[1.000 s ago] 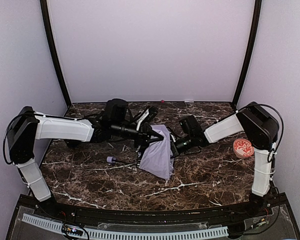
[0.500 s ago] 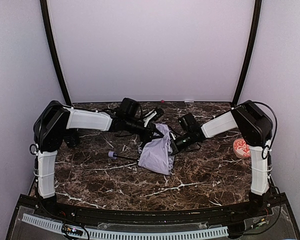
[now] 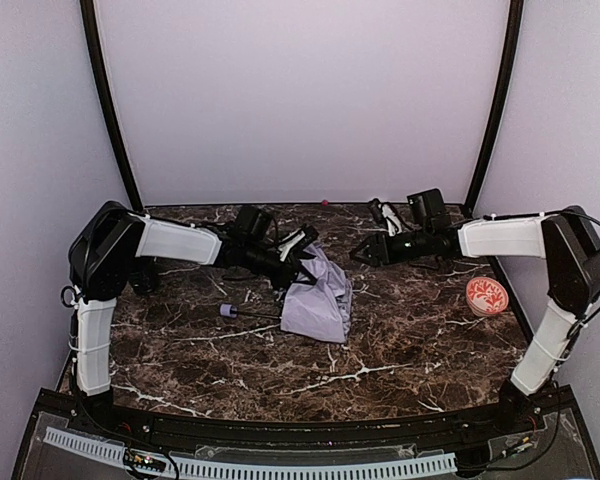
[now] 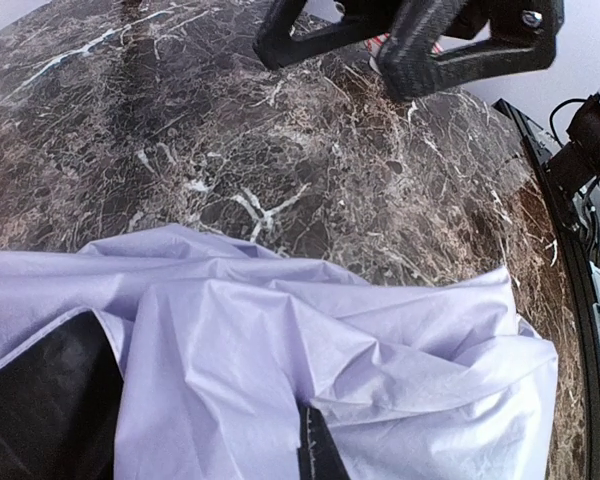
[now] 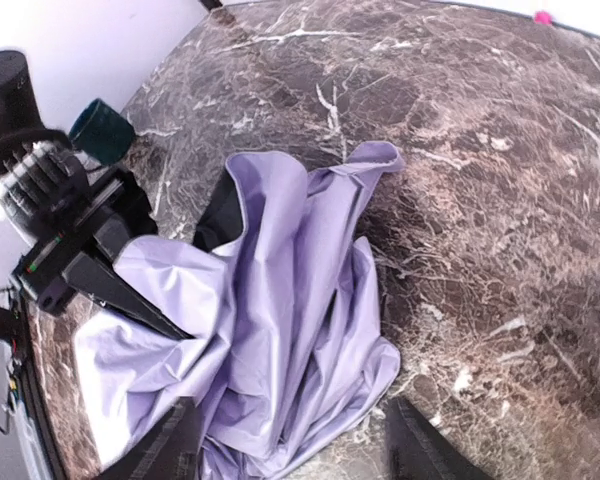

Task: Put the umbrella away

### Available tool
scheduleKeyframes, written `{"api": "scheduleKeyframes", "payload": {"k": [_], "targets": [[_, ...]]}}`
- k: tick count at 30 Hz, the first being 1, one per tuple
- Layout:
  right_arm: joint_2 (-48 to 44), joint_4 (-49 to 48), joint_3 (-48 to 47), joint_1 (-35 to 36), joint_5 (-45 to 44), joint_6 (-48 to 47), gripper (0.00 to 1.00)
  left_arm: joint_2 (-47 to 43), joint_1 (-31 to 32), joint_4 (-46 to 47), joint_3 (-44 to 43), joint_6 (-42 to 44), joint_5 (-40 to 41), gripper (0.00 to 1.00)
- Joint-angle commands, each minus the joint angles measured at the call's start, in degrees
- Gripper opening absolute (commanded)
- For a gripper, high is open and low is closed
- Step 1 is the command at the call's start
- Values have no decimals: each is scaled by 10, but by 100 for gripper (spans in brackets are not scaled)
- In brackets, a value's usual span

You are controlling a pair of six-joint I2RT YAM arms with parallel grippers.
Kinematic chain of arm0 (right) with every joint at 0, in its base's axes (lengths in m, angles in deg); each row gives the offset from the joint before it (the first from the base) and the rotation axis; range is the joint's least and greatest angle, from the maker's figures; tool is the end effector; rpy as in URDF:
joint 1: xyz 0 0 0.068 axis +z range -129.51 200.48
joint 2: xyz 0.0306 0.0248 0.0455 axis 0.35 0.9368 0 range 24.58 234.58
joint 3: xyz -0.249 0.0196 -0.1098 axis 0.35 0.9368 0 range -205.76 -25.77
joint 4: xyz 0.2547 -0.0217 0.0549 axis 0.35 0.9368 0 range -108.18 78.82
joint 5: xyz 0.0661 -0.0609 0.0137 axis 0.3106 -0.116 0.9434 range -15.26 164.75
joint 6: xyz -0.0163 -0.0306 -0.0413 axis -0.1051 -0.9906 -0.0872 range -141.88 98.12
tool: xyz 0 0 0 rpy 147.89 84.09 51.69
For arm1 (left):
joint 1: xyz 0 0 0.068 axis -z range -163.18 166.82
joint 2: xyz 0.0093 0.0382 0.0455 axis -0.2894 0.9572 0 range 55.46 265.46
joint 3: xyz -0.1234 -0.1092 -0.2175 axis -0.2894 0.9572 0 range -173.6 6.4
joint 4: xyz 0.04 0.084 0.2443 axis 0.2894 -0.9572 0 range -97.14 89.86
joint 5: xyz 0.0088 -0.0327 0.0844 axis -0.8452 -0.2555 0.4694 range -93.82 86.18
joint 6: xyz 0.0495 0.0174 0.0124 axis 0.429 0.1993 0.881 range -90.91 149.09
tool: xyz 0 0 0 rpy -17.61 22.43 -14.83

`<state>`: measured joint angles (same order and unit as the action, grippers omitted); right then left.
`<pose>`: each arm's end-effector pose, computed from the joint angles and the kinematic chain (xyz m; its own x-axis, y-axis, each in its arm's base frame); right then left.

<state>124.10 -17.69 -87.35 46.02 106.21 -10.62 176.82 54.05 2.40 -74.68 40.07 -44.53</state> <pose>0.3308 0.1787 0.2058 -0.6938 -0.1469 -0.7050 -0.6130 0.6343 0.4710 0.3546 -0.2986 0.1646 -0.3128 0.4189 -0.8524 0.9462 0.2157 -0.2412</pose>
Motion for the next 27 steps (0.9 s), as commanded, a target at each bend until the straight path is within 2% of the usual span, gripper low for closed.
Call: {"api": "scheduleKeyframes", "payload": {"k": [1, 2, 4, 9, 13, 15, 17, 20, 21, 23, 27], "targets": [[-23, -19, 33, 11, 29, 4, 75, -1, 1, 48, 10, -27, -13, 0], [-22, -36, 34, 14, 52, 18, 81, -2, 1, 55, 8, -33, -10, 0], [-9, -64, 25, 23, 83, 43, 84, -4, 1, 75, 5, -44, -7, 0], [48, -73, -3, 63, 121, 56, 84, -15, 0, 126, 8, -76, -13, 0], [82, -97, 1, 84, 135, 83, 78, -17, 0, 157, 14, -98, -43, 0], [87, -129, 8, 93, 151, 100, 63, -17, 0, 161, 18, -101, -38, 0], [87, -142, 12, 102, 155, 107, 33, -18, 0, 160, 19, -100, -24, 0], [90, -175, 27, 100, 161, 137, 1, -22, 0, 154, 18, -99, 28, 0], [94, -172, 29, 97, 155, 141, 0, -26, 0, 147, 17, -97, 48, 5], [113, -153, 21, 90, 147, 141, 0, -39, -1, 134, 19, -88, 87, 33], [180, -138, -5, 66, 155, 162, 0, -95, -2, 114, 40, -49, 178, 60]]}}
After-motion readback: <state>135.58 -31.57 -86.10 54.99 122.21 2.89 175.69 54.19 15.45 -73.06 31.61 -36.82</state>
